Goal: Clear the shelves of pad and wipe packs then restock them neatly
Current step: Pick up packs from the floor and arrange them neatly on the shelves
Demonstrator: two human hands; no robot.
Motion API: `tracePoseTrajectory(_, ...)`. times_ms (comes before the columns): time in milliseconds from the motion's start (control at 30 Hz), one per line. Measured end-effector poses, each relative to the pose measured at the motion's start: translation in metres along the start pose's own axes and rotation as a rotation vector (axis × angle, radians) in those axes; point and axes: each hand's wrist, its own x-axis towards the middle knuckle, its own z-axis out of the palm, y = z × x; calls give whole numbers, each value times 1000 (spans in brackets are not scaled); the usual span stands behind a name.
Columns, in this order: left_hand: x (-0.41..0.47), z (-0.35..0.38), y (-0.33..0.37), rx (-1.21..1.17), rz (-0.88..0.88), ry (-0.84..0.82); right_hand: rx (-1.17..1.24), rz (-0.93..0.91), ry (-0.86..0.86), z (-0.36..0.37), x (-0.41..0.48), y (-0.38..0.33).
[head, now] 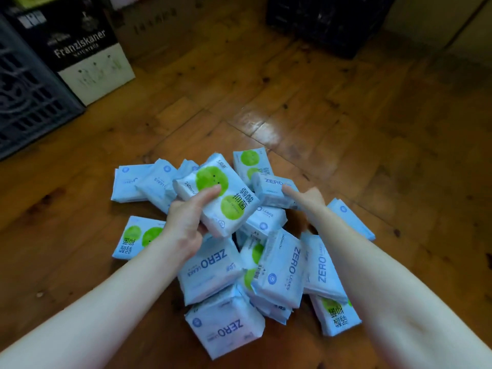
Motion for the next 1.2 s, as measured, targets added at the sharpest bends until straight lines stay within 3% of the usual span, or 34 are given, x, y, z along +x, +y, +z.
tracePoseTrajectory(67, -2, -2, 2, 22, -2, -8, 101, 43, -33, 7, 4, 6)
tracePoseTrajectory(233, 2, -4, -3, 68, 20, 32, 649, 65, -42, -10, -13, 1)
tracePoseTrajectory(300, 6, 0, -8, 96, 5, 45, 864, 58, -140, -28, -30, -4)
tracePoseTrajectory(367, 9, 7, -12, 69, -13, -11, 923, -31, -271, -42, -52, -9)
tracePoseTrajectory(500, 2, 25, -18, 103, -84, -465, 571, -307, -324, -44, -88, -10)
tracePoseTrajectory(567, -2, 32, -22, 80, -97, -537, 483, -412, -282, -42, -98, -10)
tracePoseTrajectory(633, -1, 34, -23, 56, -93, -489, 476, -477, -286, -43, -103, -8)
tracePoseTrajectory(733, 6, 24, -23, 79, -72, -397, 406, -435, -318, -50, -100, 6)
tracePoseTrajectory(900, 11, 6, -18, 59, -52, -323, -306, -431, -547, -38, -96, 45)
tracePoseTrajectory(967, 14, 1, -16, 55, -43, -295, -447, -469, -543, -26, -94, 54)
tracePoseTrajectory(1100, 17, -4, -16, 72, 1, -237, -458, -459, -382, -26, -93, 53)
tracePoseTrajectory(1200, 18, -5, -17, 75, 49, -191, -197, -382, -403, -49, -100, 47)
